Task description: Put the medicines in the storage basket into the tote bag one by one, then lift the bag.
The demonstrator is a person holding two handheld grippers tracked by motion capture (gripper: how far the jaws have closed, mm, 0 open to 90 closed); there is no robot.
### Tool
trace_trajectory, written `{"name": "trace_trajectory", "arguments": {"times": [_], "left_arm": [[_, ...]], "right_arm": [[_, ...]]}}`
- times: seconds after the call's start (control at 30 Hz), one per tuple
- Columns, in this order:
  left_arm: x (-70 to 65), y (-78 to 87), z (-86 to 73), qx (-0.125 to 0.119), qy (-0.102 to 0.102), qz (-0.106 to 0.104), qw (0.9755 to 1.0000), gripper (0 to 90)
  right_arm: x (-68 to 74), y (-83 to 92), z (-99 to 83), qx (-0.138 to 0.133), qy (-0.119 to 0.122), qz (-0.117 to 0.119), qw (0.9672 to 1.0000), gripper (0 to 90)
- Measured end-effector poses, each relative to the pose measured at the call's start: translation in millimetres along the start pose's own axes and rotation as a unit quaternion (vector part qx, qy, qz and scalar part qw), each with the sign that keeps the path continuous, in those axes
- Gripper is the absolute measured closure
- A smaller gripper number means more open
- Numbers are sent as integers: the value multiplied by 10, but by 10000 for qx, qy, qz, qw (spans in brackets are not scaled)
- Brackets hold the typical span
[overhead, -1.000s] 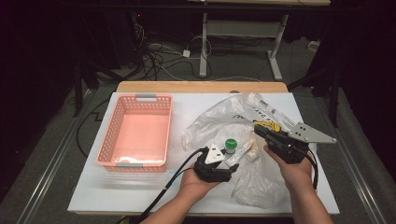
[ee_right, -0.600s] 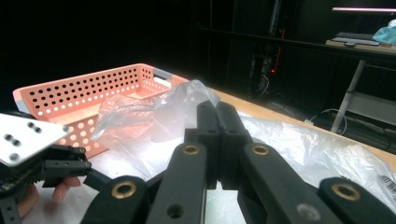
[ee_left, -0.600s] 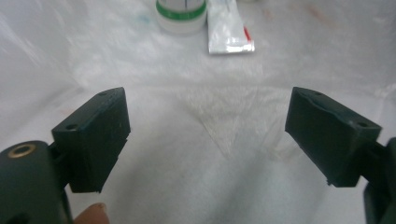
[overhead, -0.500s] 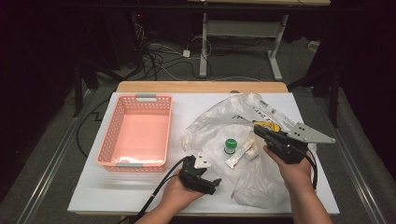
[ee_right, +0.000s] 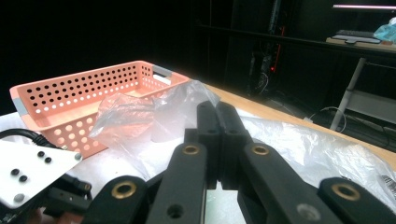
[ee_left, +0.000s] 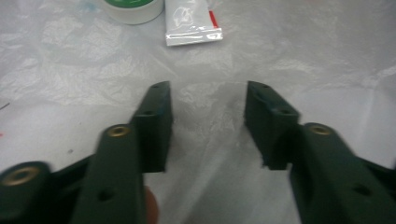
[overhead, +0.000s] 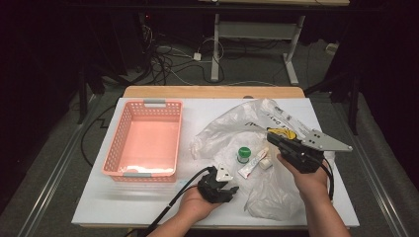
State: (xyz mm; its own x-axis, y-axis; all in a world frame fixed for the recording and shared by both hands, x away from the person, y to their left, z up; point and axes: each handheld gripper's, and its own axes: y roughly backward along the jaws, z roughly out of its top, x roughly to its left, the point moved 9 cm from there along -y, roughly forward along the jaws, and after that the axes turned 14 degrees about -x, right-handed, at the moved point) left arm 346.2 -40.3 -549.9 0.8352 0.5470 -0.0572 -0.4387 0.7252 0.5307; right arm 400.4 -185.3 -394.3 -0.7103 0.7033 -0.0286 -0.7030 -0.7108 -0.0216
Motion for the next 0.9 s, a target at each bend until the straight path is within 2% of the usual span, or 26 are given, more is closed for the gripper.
{"name": "trace_trajectory", "arguments": {"times": [0.07, 0.17, 0.23, 0.4, 0.5, 0.6, 0.67, 0.8, 0.87, 0.9], "left_arm": [[-14, -6, 5, -13, 4, -31, 10000, 641], [11, -7, 10, -55, 151, -29, 9999, 797], [5, -7, 8, -53, 105, -21, 9999, 877], [13, 9, 7, -96, 150, -64, 9998, 888], [37, 48, 29, -300, 293, -38, 9991, 888], [70, 130, 76, -738, 429, -20, 9963, 888], [78, 162, 92, -895, 465, 8, 9949, 888], [103, 228, 148, -1162, 354, 140, 9925, 888], [125, 291, 207, -1342, 330, 218, 9902, 888], [135, 332, 246, -1476, 329, 256, 9882, 888]], "right_arm": [[3, 0, -3, 0, -32, -1, 10000, 900], [-16, 4, -22, 21, -59, -15, 10000, 900], [-33, -2, -34, 18, -67, -42, 10000, 900], [-44, -33, -52, 38, -72, -49, 10000, 900], [-29, -34, -48, 51, -65, -39, 10000, 900], [-32, -21, -44, 34, -49, -21, 10000, 900], [-35, -10, -44, 10, -38, -18, 10000, 900], [-45, 7, -36, -28, -33, -15, 10000, 900], [-40, 20, -21, -52, -58, -22, 10000, 900], [-36, 21, -10, -73, -48, -22, 10000, 900]]}}
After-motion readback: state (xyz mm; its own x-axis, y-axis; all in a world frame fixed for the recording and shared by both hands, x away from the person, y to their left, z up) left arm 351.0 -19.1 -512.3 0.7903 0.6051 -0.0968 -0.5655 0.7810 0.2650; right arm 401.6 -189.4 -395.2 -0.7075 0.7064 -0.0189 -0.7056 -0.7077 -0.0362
